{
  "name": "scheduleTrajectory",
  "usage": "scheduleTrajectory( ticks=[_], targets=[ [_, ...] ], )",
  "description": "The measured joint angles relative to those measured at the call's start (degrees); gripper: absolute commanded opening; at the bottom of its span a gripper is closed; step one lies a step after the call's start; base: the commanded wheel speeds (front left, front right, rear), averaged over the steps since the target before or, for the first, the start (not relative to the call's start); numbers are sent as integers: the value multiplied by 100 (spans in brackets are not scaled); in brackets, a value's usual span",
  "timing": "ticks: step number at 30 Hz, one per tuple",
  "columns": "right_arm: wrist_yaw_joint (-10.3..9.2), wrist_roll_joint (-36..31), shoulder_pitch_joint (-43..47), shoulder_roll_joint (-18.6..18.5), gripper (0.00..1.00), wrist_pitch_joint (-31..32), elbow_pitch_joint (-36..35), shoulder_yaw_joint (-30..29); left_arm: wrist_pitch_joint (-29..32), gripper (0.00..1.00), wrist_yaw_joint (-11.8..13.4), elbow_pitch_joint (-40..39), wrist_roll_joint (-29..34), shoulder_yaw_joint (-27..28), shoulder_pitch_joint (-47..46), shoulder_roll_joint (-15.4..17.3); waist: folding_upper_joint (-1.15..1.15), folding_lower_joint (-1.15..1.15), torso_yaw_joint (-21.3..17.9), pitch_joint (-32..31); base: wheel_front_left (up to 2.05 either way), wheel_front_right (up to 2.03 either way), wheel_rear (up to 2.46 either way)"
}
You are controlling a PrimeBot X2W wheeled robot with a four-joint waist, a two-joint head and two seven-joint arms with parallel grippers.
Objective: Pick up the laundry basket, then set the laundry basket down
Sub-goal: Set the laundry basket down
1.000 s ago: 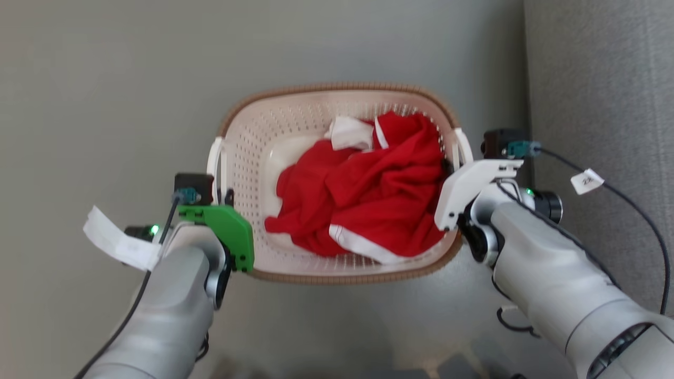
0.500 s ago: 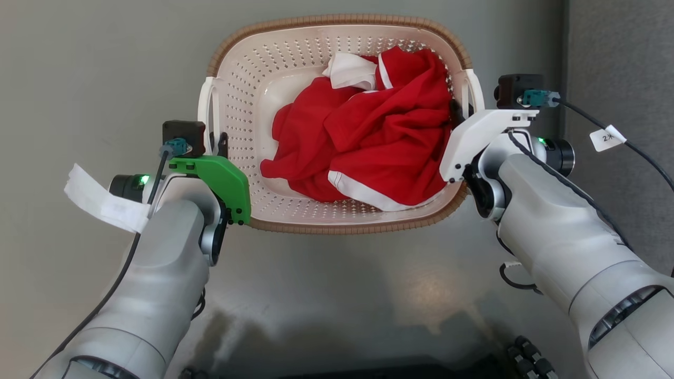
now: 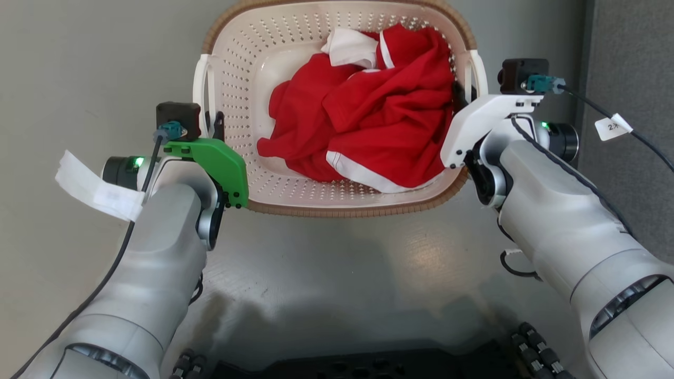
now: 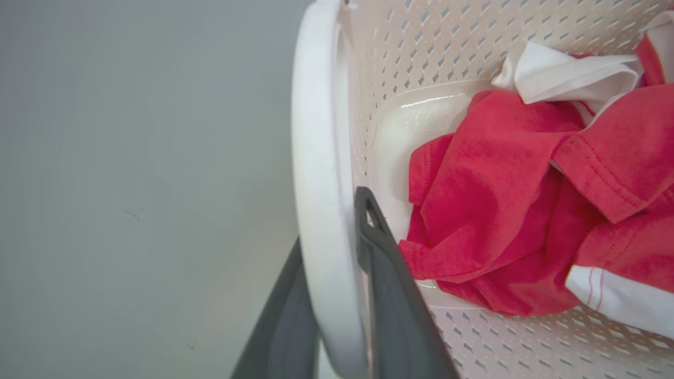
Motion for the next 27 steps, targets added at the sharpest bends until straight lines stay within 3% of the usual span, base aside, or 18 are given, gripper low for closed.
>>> scheduleTrajectory(
  ticks=[27],
  targets=[
    [74, 57, -226, 8, 0, -159, 135, 127, -110, 0, 3, 156, -3, -33, -198, -19, 0, 0, 8, 405, 0, 0, 0]
  ],
)
